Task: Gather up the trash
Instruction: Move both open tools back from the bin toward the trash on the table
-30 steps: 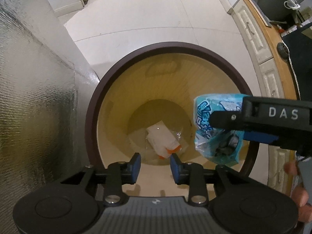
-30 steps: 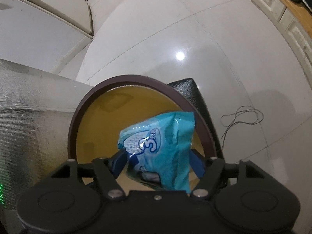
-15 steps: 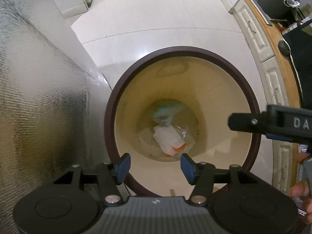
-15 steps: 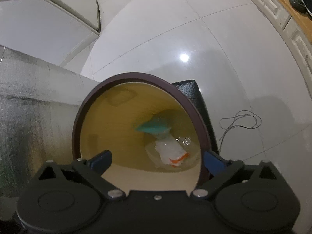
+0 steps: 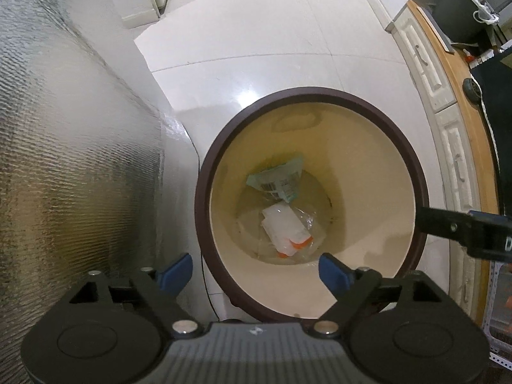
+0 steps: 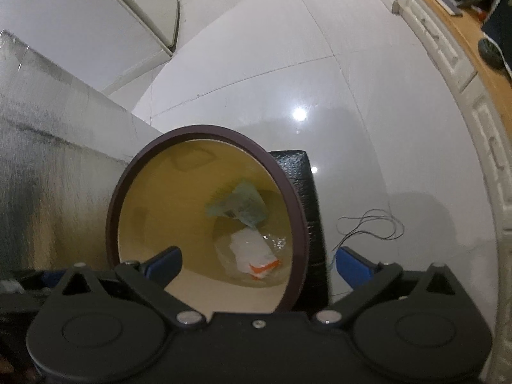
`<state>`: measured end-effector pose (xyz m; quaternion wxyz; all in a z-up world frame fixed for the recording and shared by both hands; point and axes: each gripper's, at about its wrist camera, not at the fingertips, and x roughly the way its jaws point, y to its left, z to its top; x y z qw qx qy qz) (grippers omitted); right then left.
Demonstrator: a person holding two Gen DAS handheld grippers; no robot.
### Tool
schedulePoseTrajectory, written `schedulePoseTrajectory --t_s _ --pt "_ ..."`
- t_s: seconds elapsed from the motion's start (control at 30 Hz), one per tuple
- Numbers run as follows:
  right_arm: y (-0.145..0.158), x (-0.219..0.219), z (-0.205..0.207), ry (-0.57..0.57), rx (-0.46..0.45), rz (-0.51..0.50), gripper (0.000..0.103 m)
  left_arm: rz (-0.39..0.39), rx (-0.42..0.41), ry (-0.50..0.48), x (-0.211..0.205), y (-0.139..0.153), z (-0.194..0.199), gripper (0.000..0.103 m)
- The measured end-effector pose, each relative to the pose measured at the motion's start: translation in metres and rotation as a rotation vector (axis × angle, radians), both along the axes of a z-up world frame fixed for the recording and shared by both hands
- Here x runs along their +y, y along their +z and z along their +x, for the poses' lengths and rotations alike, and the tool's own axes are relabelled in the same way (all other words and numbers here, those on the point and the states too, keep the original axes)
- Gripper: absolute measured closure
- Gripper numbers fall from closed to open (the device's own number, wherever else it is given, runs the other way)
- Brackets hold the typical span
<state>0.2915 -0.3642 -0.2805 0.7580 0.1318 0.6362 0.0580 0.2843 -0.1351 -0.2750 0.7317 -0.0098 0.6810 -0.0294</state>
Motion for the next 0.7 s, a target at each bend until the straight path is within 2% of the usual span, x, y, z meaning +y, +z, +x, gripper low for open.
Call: schedulePoseTrajectory --t_s 0.27,0.7 --pt "0.013 -0.005 -0.015 0.018 -0.018 -0.048 0.0 0.008 -0.013 0.02 0.008 0.012 -0.009 0.001" --pt "0.041 -0.008 -0.04 0.038 -0.055 -0.08 0.0 -0.002 -0.044 0.049 0.018 0.038 -0.033 0.0"
